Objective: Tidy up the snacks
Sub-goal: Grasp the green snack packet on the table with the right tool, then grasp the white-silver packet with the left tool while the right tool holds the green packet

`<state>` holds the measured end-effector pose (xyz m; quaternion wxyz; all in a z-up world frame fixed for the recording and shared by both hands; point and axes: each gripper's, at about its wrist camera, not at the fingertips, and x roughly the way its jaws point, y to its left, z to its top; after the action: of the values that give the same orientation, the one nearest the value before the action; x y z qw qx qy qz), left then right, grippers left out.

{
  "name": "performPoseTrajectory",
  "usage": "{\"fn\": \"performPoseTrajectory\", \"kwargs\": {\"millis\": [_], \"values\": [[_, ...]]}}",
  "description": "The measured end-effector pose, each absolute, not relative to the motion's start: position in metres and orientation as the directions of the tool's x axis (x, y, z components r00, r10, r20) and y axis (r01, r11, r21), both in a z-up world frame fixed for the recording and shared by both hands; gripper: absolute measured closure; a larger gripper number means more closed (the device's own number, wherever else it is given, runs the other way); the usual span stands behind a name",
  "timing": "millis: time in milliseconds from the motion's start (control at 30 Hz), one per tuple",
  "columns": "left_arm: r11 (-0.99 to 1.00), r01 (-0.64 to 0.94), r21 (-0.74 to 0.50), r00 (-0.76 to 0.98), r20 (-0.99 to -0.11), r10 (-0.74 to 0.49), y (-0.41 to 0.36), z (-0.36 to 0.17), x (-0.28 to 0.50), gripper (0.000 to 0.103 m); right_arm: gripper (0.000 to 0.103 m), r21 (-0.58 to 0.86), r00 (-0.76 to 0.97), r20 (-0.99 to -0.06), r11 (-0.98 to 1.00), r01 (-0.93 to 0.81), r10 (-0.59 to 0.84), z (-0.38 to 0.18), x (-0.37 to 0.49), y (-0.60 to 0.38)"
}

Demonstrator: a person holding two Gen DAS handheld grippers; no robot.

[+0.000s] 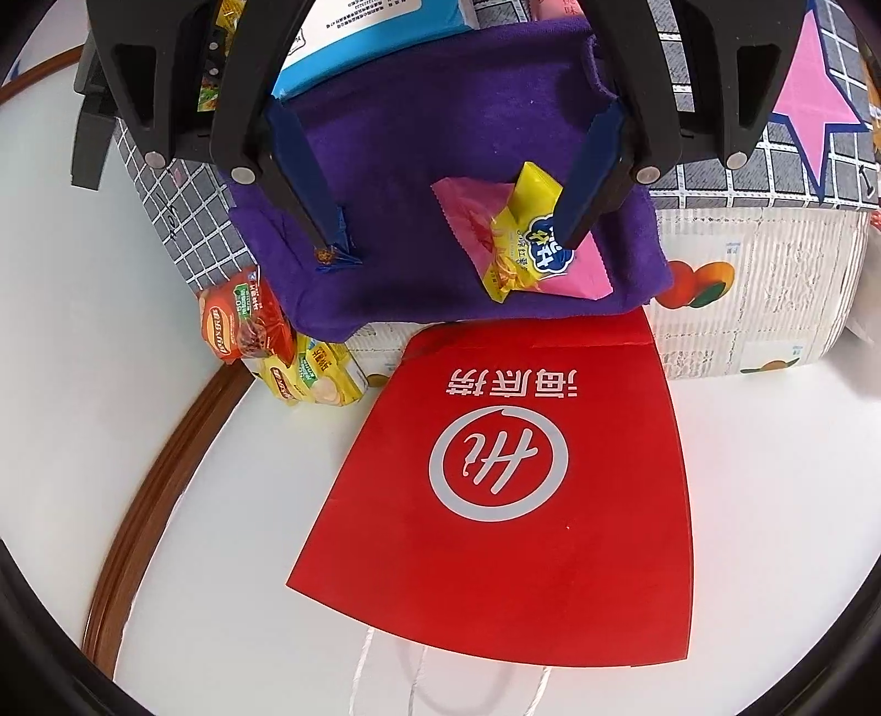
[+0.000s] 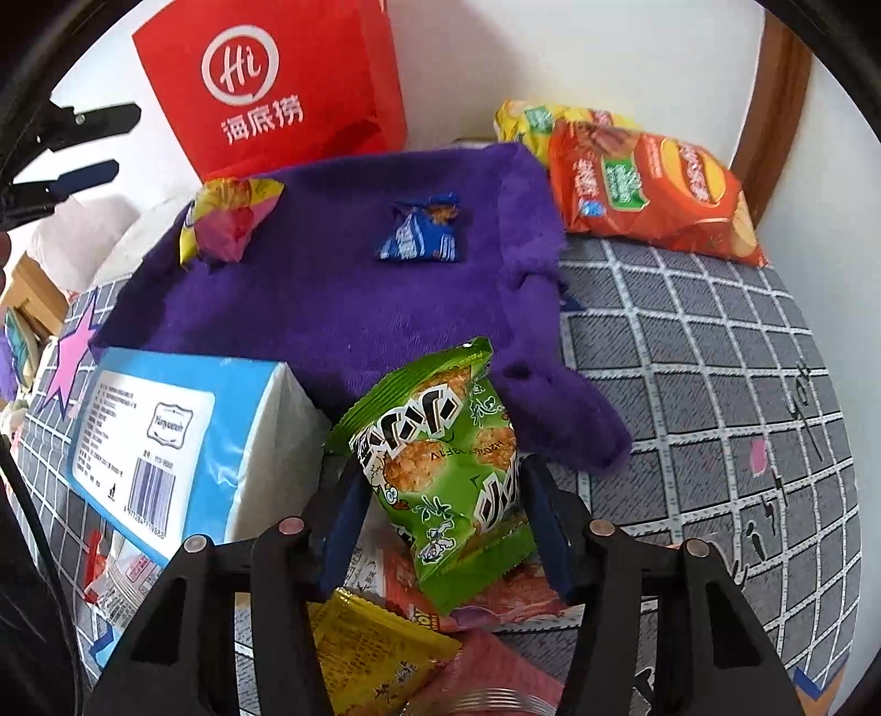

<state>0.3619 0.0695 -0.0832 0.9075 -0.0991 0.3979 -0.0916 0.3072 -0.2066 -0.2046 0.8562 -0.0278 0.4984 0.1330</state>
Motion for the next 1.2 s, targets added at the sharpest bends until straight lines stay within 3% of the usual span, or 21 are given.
{"fn": "performPoseTrajectory", "kwargs": {"millis": [533,933,1200], "values": [[0.976,0.142,-0.164,0.647,-0.731,-0.217,0.031,-0.08,0.323,0.026,0.05,0.181,0.61,-0.748,0.964,-0.195,0.264,-0.138,0.235,-0.243],[0.972,0.176,-0.157,0.58,-0.781,-0.231,0.02,-0.097,0.227,0.024,0.05,0.227,0.646,-0.717,0.963,-0.142,0.264,-0.137,0.166,-0.259],[0.968,0.21,-0.134,0.504,-0.834,-0.225,-0.002,-0.138,0.189,0.024,0.05,0.231,0.66,-0.709,0.966,-0.115,0.248,-0.139,0.126,-0.267]]}}
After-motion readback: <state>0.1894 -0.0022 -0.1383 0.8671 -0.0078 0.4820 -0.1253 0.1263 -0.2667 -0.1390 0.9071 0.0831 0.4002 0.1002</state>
